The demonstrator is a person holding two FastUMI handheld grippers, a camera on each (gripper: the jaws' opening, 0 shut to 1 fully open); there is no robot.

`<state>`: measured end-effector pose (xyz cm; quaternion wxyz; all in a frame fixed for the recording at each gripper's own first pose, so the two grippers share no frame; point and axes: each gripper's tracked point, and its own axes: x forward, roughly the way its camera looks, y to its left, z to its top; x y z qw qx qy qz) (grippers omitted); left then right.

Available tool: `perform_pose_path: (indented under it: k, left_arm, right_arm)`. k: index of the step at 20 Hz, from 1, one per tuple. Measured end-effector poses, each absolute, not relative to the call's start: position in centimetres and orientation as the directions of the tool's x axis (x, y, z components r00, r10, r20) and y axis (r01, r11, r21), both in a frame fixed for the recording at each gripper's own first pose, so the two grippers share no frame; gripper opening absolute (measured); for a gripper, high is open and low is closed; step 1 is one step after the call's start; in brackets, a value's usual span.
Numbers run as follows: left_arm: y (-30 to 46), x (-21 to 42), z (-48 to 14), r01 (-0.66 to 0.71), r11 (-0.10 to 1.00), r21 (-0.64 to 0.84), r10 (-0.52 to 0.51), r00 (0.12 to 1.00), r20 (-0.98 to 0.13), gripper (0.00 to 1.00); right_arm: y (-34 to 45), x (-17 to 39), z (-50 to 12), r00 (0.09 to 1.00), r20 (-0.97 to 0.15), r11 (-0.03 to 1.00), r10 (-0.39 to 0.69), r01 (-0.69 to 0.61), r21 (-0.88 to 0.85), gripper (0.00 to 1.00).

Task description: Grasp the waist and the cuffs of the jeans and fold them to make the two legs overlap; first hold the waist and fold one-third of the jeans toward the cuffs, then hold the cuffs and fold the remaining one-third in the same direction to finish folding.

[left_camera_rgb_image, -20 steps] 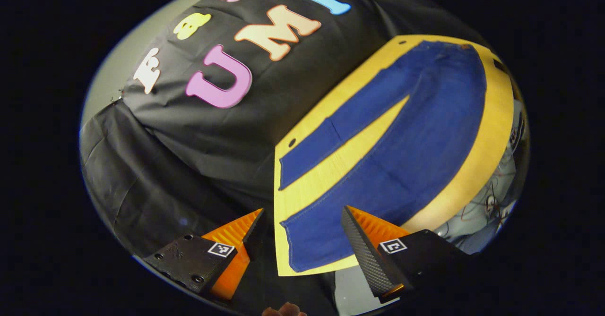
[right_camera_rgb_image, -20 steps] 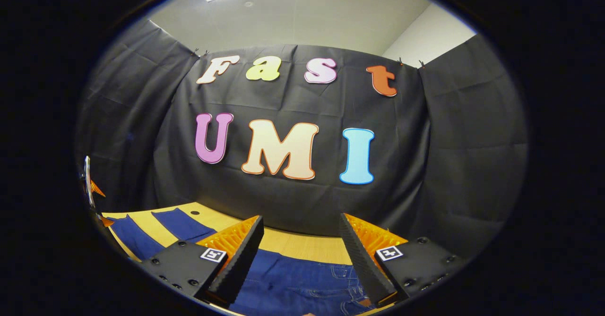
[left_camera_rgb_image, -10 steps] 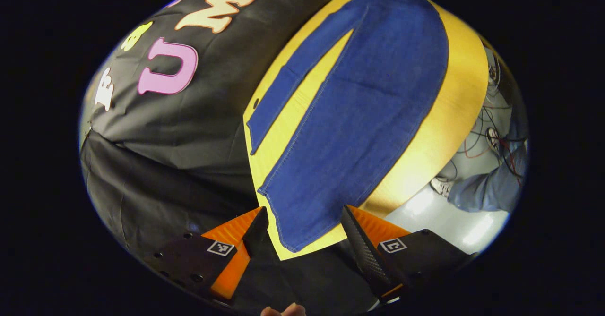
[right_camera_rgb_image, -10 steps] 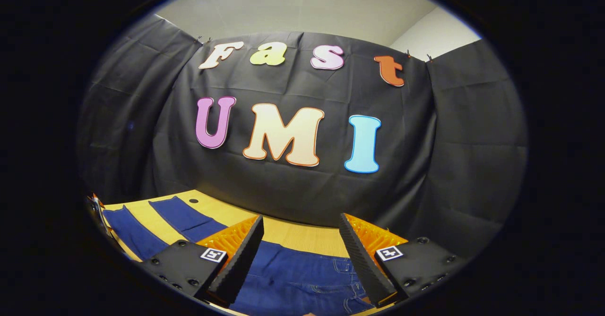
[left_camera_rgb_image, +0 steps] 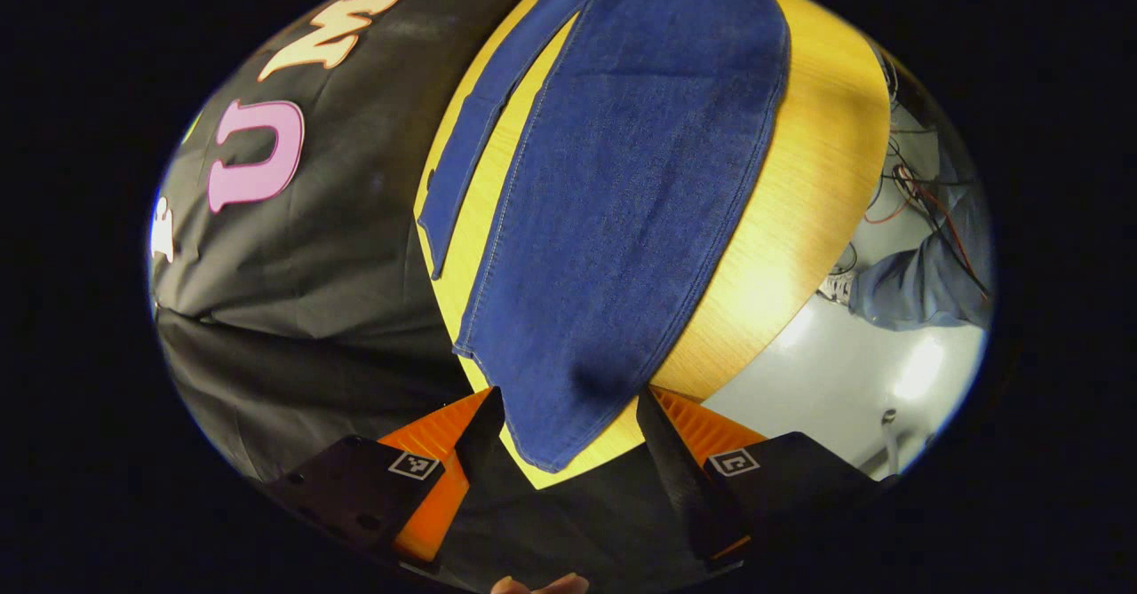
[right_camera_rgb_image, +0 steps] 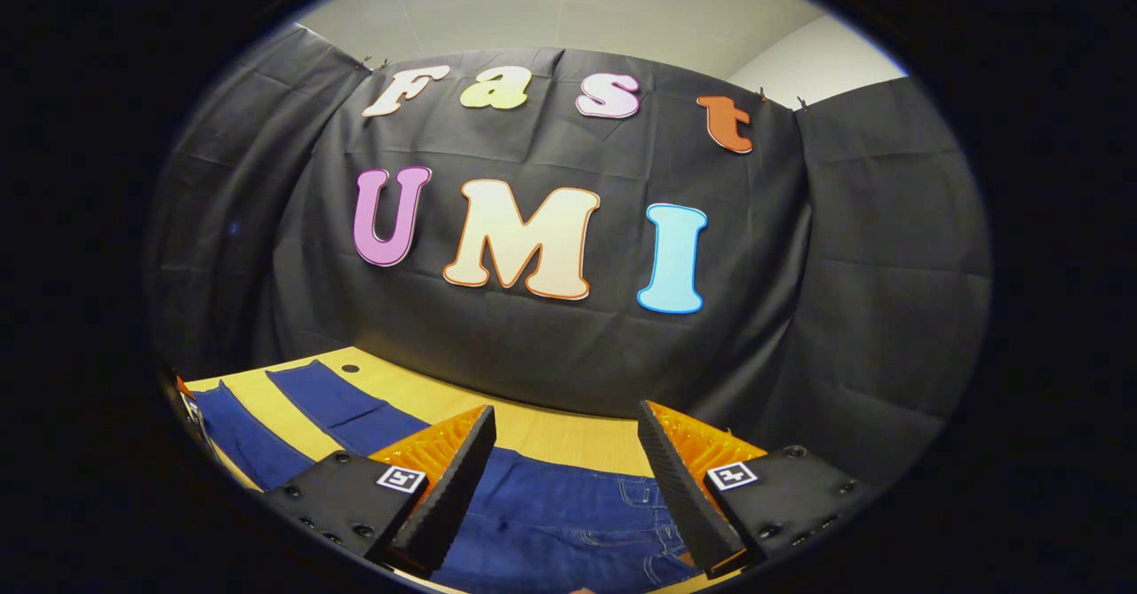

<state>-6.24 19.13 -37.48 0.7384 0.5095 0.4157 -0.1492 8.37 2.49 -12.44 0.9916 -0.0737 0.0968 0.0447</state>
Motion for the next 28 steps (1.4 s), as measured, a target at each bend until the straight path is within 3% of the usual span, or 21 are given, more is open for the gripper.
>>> perform_pose_path:
  k: [2,6,9,10,13,14,22,28]
  left_arm:
    - [19.2,-5.3,-38.0,0.656,0.417,0.630,0.195,0.612,-0.766,0.93]
    - [19.1,-4.8,-39.2,0.688,0.407,0.601,0.164,0.592,-0.789,0.80]
    - [18.7,-5.2,-39.7,0.696,0.421,0.582,0.159,0.576,-0.802,0.43]
    - [18.8,-5.4,-39.8,0.692,0.431,0.579,0.160,0.573,-0.804,0.26]
    - [18.1,-5.9,-40.3,0.694,0.443,0.567,0.158,0.562,-0.812,0.13]
    - [18.2,-6.2,-40.1,0.694,0.432,0.576,0.165,0.567,-0.807,0.02]
    - [18.4,-5.7,-40.4,0.677,0.469,0.567,0.211,0.538,-0.816,0.00]
    - [18.7,-5.6,-40.5,0.680,0.460,0.571,0.226,0.532,-0.816,0.00]
  right_arm:
    - [2.3,8.3,-13.0,0.976,-0.208,0.985,0.065,-0.096,-0.141,0.99]
    - [1.8,7.7,-13.9,0.973,-0.227,0.984,0.043,-0.081,-0.161,1.00]
    - [0.8,7.3,-15.0,0.969,-0.244,0.977,0.029,-0.078,-0.196,0.99]
    - [0.4,7.2,-15.3,0.968,-0.251,0.974,0.025,-0.080,-0.213,1.00]
    - [-0.7,6.7,-17.1,0.958,-0.283,0.947,0.037,-0.124,-0.295,0.99]
    - [-1.1,6.3,-17.4,0.957,-0.285,0.932,0.050,-0.147,-0.331,0.99]
    - [-4.3,2.3,-23.0,0.919,-0.371,0.716,0.136,-0.350,-0.604,0.99]
    - [-8.3,-0.8,-29.7,0.835,-0.535,0.438,0.129,-0.532,-0.725,0.99]
